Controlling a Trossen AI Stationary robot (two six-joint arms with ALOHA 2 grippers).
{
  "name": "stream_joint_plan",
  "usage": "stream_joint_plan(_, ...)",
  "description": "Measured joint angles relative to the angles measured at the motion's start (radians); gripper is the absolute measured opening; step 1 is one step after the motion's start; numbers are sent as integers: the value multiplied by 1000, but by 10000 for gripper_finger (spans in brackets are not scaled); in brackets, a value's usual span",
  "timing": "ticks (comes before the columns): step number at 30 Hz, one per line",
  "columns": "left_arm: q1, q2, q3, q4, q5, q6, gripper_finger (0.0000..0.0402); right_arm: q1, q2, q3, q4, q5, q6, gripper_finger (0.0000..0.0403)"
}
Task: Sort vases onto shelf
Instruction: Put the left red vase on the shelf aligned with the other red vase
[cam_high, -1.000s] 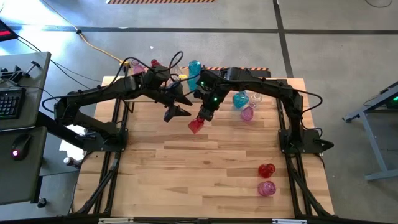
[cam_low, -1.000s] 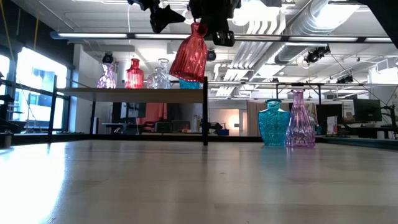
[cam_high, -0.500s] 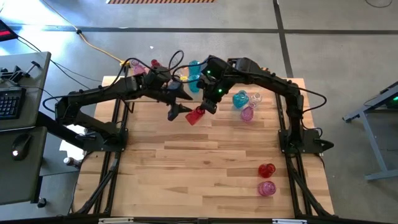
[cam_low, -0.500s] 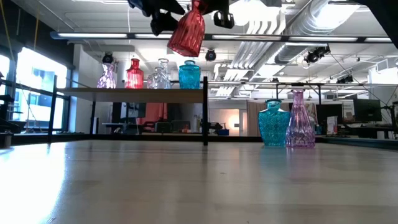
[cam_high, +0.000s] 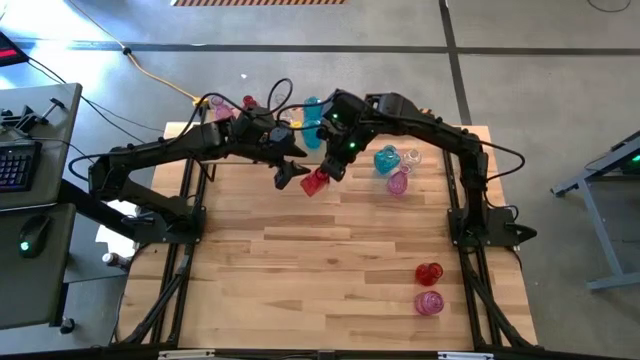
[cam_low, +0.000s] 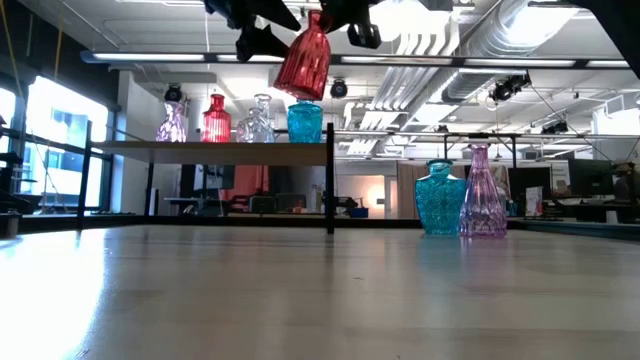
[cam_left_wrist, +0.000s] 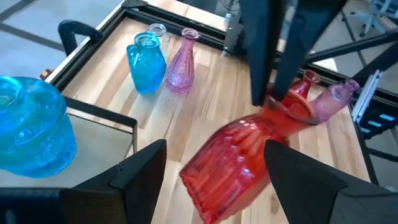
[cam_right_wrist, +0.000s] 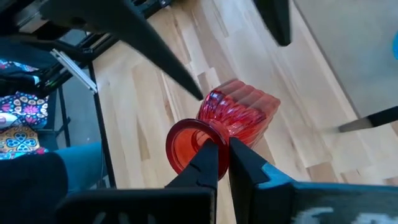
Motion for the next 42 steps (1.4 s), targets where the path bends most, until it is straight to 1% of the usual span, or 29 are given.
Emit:
stream_joint_plan(2, 0, 0, 0, -7, -6, -1, 259, 0, 0, 0, 1, 8, 0, 0)
stream_joint_plan(5, 0, 0, 0, -6, -1, 42, 259, -3, 0, 0, 1, 19, 0, 0)
stream_joint_plan(10, -3, 0, 0, -4, 86, 139, 259, -14, 1, 0, -7, 21, -3, 0)
stream_joint_plan(13, -15, 0, 0, 3, 85, 169, 259, -19, 1, -1, -10, 8, -4, 0)
stream_joint_plan(20, -49, 31, 0, 91, 79, 164, 259, -17, 1, -1, -9, -9, -11, 0)
stream_joint_plan(24, -66, 79, 0, 96, 31, 142, 259, -18, 2, -1, -7, -8, -11, 0)
stream_joint_plan(34, -82, 138, 0, 192, 40, 116, 258, -17, 2, -1, -5, -8, -11, 0)
stream_joint_plan(38, -88, 138, 0, 210, 40, 124, 242, -17, 2, -1, -5, -9, -11, 0)
stream_joint_plan(42, -91, 136, 0, 210, 39, 119, 205, -18, 2, -1, -5, -9, -11, 0)
